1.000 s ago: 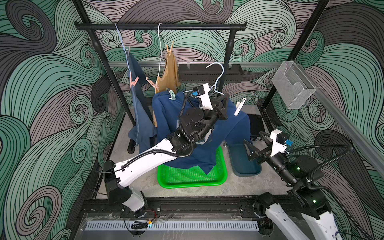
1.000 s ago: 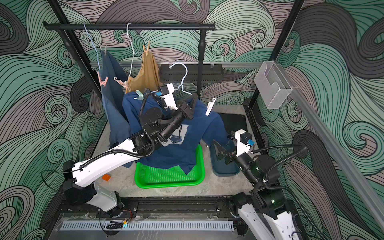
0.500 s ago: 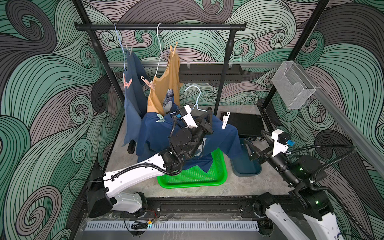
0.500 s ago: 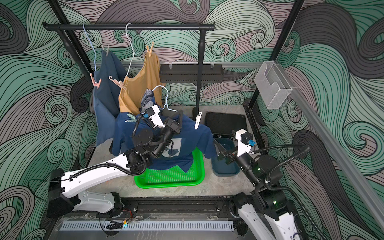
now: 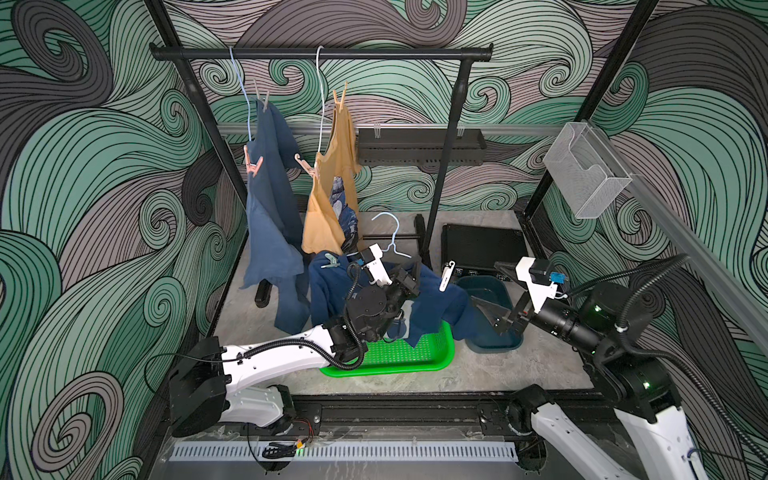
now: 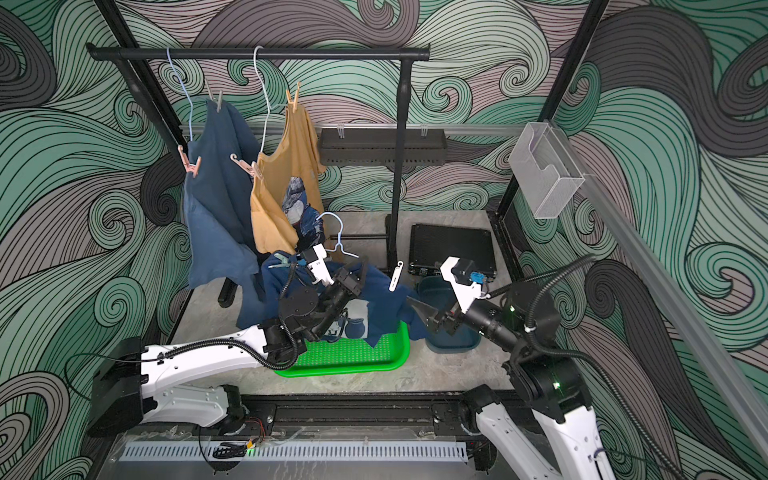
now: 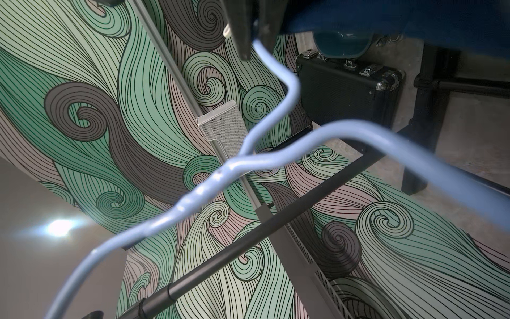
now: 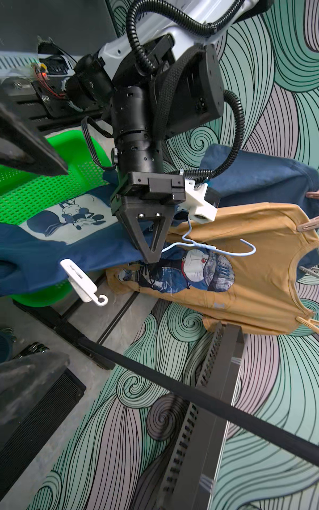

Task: Remove the clothespins securing t-shirts to the hanger
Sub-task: Pick up the hanger from the clothes rail.

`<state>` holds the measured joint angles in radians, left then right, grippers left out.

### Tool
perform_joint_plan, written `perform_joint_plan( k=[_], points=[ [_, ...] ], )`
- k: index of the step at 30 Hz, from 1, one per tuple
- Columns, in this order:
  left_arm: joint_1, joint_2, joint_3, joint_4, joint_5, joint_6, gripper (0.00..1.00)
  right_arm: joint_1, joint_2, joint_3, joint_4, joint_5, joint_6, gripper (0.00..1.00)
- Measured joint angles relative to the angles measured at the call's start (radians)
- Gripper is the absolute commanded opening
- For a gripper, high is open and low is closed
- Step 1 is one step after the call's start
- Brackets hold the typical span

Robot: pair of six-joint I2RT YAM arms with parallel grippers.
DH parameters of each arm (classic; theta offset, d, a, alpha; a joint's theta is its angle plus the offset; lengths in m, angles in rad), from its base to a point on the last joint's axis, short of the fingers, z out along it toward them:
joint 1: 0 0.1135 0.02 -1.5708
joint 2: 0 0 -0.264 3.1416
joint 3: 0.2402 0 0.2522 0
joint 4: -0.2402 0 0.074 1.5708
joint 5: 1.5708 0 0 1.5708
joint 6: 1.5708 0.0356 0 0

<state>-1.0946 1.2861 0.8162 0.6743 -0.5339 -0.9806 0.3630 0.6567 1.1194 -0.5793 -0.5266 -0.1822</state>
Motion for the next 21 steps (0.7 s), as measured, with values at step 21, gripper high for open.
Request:
perform_joint_plan(
  k=[21],
  points=[
    [-0.023, -0.008, -0.082, 0.089, 0.044, 0.005, 0.0, 0.29, 0.668, 0.381, 0.165, 0.004, 0.144, 0.76]
  ],
)
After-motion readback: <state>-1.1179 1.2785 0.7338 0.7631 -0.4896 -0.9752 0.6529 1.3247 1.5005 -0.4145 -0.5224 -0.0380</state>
